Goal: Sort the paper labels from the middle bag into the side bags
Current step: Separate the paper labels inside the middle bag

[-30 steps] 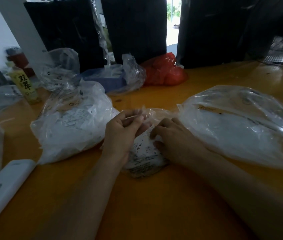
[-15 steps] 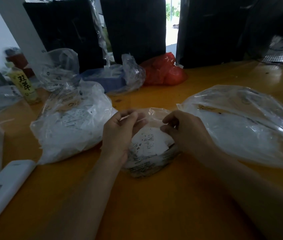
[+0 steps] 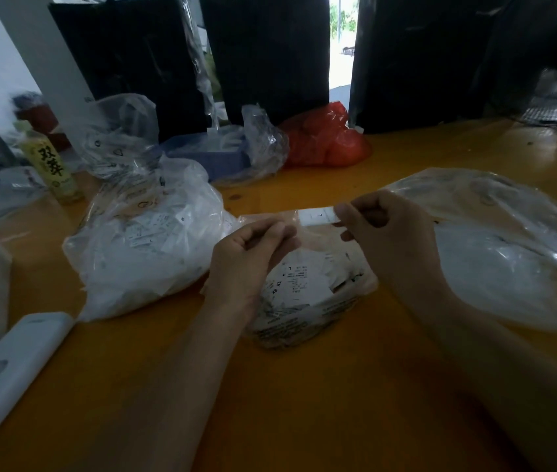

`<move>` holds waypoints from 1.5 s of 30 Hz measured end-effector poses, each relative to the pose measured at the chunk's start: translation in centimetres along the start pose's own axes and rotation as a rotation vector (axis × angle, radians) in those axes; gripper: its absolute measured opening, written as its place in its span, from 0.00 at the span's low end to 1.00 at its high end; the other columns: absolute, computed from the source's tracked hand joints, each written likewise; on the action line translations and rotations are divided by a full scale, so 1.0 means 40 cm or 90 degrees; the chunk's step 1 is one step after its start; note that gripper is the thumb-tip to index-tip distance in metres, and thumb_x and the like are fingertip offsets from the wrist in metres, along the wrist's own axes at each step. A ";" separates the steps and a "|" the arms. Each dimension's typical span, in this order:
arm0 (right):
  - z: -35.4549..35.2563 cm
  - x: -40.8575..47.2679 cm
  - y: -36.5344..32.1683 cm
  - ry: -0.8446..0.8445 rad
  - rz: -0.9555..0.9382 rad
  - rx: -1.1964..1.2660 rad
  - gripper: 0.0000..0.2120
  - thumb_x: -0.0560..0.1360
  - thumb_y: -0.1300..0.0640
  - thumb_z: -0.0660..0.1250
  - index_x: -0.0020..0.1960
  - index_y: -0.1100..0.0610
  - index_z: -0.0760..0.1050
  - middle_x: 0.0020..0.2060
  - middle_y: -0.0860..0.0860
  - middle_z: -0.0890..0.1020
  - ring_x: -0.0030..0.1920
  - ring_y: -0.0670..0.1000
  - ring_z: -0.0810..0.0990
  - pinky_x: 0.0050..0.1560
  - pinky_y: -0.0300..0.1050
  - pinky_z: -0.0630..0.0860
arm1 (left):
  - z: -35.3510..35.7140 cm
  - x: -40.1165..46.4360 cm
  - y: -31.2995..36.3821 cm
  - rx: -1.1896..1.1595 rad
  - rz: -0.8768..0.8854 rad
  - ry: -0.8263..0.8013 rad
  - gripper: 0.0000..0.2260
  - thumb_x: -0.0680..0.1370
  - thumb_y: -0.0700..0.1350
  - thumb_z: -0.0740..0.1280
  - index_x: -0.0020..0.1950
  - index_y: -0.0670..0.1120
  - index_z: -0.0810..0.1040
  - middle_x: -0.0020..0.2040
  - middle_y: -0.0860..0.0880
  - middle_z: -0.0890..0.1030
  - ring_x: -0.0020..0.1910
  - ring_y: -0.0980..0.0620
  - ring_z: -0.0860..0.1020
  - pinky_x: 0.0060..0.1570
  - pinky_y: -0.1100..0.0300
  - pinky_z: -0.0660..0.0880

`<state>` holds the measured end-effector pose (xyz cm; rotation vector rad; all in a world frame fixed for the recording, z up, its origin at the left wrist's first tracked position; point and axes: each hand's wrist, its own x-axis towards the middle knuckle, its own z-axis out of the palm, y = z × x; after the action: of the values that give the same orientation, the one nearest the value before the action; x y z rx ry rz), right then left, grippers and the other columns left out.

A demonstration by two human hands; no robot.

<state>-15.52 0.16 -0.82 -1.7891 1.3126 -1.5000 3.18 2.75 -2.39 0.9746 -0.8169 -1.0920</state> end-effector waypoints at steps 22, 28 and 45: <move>-0.001 -0.003 -0.019 -0.026 -0.060 0.145 0.04 0.79 0.62 0.70 0.52 0.57 0.76 0.40 0.47 0.85 0.42 0.41 0.86 0.43 0.31 0.78 | -0.001 -0.009 0.000 0.059 0.006 -0.039 0.08 0.75 0.37 0.76 0.52 0.48 0.87 0.51 0.44 0.89 0.54 0.49 0.87 0.51 0.63 0.82; 0.001 -0.007 -0.018 -0.012 -0.091 0.117 0.04 0.79 0.60 0.70 0.50 0.54 0.75 0.40 0.46 0.85 0.42 0.40 0.85 0.43 0.34 0.79 | 0.004 -0.022 0.002 0.114 0.029 -0.065 0.14 0.68 0.48 0.79 0.53 0.50 0.87 0.51 0.47 0.89 0.54 0.51 0.87 0.53 0.63 0.82; 0.012 -0.007 0.000 -0.131 -0.080 -0.047 0.05 0.79 0.55 0.71 0.51 0.45 0.78 0.39 0.39 0.83 0.41 0.36 0.83 0.41 0.29 0.77 | -0.001 -0.019 0.007 0.208 0.069 -0.032 0.05 0.78 0.43 0.76 0.52 0.52 0.87 0.45 0.50 0.89 0.45 0.54 0.87 0.36 0.65 0.80</move>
<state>-15.08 0.30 -1.11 -2.0465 1.1877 -1.3024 3.12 3.56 -2.21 1.1625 -1.0995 -0.9080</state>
